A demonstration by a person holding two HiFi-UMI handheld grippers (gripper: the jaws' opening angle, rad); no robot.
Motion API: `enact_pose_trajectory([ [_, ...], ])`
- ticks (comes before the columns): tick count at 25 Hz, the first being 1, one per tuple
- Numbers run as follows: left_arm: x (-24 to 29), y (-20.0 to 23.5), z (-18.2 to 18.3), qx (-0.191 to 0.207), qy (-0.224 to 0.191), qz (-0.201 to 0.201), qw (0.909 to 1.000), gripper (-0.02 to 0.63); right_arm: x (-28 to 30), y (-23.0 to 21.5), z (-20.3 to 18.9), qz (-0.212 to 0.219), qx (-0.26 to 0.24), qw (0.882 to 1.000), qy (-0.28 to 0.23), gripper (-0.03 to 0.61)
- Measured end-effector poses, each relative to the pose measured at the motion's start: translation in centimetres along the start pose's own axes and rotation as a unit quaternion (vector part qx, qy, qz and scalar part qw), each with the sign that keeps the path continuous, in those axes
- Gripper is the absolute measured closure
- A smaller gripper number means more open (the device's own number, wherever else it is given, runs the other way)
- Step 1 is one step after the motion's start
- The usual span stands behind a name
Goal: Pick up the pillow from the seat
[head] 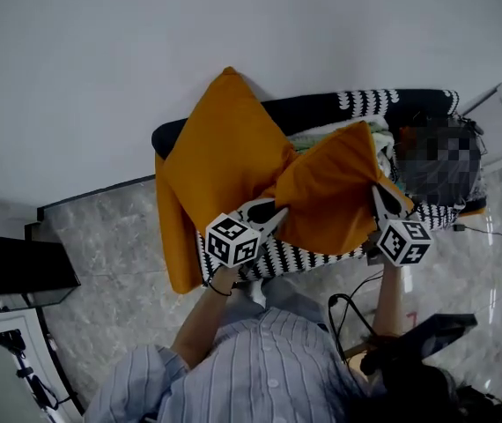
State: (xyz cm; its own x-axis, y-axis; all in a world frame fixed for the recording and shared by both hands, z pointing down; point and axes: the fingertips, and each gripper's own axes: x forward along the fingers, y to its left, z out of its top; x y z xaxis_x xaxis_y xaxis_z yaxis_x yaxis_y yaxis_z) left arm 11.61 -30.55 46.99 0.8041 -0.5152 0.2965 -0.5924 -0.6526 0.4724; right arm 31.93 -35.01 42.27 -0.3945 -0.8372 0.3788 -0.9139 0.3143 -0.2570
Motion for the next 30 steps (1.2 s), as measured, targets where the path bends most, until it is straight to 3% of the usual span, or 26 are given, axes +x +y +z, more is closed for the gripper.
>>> enact_pose_trajectory([
  [6, -3.4, -0.8, 3.2, 0.039, -0.029, -0.017, 0.9987, 0.534, -2.8, 3.7, 2.9, -0.005, -0.004, 0.999, -0.046, 0.557],
  [13, -10.7, 0.4, 3.9, 0.072, -0.039, -0.015, 0.9965, 0.536, -3.7, 10.7, 1.7, -0.011, 0.0, 0.998, -0.067, 0.557],
  [23, -22.9, 3.0, 0.9, 0.071, -0.041, -0.005, 0.9966, 0.54, -4.4, 22.5, -3.0, -0.007, 0.016, 0.997, -0.073, 0.556],
  [30, -28.3, 3.1, -2.3, 0.06, -0.045, -0.002, 0.9972, 0.54, -6.0, 27.5, -6.2, -0.006, 0.023, 0.998, -0.062, 0.557],
])
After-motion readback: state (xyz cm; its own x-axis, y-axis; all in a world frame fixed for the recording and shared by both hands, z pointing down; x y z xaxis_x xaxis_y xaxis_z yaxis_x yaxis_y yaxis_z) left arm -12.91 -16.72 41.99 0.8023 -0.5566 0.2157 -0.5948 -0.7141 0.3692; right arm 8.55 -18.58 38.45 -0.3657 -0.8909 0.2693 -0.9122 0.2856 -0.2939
